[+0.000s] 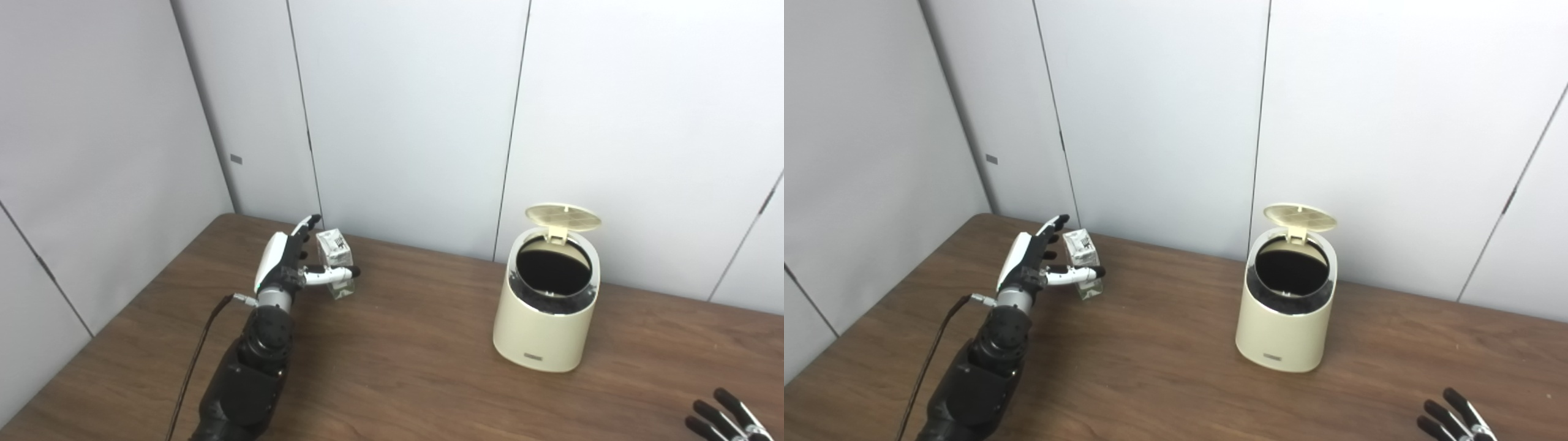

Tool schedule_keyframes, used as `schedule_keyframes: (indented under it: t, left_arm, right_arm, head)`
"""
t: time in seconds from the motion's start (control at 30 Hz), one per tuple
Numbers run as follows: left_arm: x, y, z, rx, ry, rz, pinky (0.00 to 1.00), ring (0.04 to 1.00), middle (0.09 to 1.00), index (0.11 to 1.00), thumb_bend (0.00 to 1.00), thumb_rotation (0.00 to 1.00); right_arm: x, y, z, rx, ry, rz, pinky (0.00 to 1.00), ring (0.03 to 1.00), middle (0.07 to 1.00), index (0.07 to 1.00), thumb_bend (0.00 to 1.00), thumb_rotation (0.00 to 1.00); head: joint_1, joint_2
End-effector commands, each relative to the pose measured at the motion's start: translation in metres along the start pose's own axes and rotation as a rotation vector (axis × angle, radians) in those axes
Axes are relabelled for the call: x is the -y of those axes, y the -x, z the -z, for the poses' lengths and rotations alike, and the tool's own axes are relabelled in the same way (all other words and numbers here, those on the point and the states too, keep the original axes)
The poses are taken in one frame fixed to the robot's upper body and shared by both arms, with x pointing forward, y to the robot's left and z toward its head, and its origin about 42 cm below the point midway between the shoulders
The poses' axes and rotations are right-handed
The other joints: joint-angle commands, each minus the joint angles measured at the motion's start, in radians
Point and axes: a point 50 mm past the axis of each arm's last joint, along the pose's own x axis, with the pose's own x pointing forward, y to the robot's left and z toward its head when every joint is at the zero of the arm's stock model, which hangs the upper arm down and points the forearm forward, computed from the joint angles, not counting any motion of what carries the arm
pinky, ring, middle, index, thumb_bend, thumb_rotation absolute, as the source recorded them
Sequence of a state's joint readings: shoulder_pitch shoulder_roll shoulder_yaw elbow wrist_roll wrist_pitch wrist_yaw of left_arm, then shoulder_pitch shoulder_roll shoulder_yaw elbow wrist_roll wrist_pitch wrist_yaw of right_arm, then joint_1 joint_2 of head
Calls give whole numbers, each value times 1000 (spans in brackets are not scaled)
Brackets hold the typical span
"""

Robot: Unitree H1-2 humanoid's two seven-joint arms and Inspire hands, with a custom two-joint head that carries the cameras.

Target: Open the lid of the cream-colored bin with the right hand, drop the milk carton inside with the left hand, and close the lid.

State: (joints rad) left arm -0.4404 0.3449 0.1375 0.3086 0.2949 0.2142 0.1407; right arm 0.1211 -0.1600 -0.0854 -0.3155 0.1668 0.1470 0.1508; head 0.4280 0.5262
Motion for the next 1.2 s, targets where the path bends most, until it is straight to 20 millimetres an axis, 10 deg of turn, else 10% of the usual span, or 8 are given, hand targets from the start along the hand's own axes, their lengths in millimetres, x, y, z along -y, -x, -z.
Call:
schedule_keyframes:
  t: [0.0, 0.13, 0.33, 0.47, 1.17]
  left_arm:
    - [-19, -16, -28, 103, 13, -57, 836, 919, 940, 966, 866, 134]
    - [-16, -16, -29, 115, 25, -61, 794, 873, 888, 940, 860, 128]
    - [-14, -15, -30, 148, 53, -118, 551, 620, 663, 672, 784, 4]
    - [-14, -15, -30, 176, 22, -135, 477, 489, 519, 463, 510, 0]
    - [-10, 18, -56, 322, 57, -184, 342, 444, 498, 462, 476, 0]
  right_arm:
    - [2, -1, -16, 79, 26, -14, 740, 848, 864, 900, 907, 814]
    - [2, 0, -17, 75, 37, -9, 749, 856, 866, 903, 907, 821]
    - [1, 0, -17, 67, 21, -4, 755, 855, 862, 897, 924, 820]
    - [1, 0, -18, 71, 2, -8, 766, 860, 860, 894, 920, 809]
    - [-7, -8, -20, 74, -31, 19, 868, 889, 883, 919, 931, 821]
  head:
    - [-1, 2]
    - [-1, 6]
    - [-5, 11]
    - [-5, 11]
    - [-114, 33]
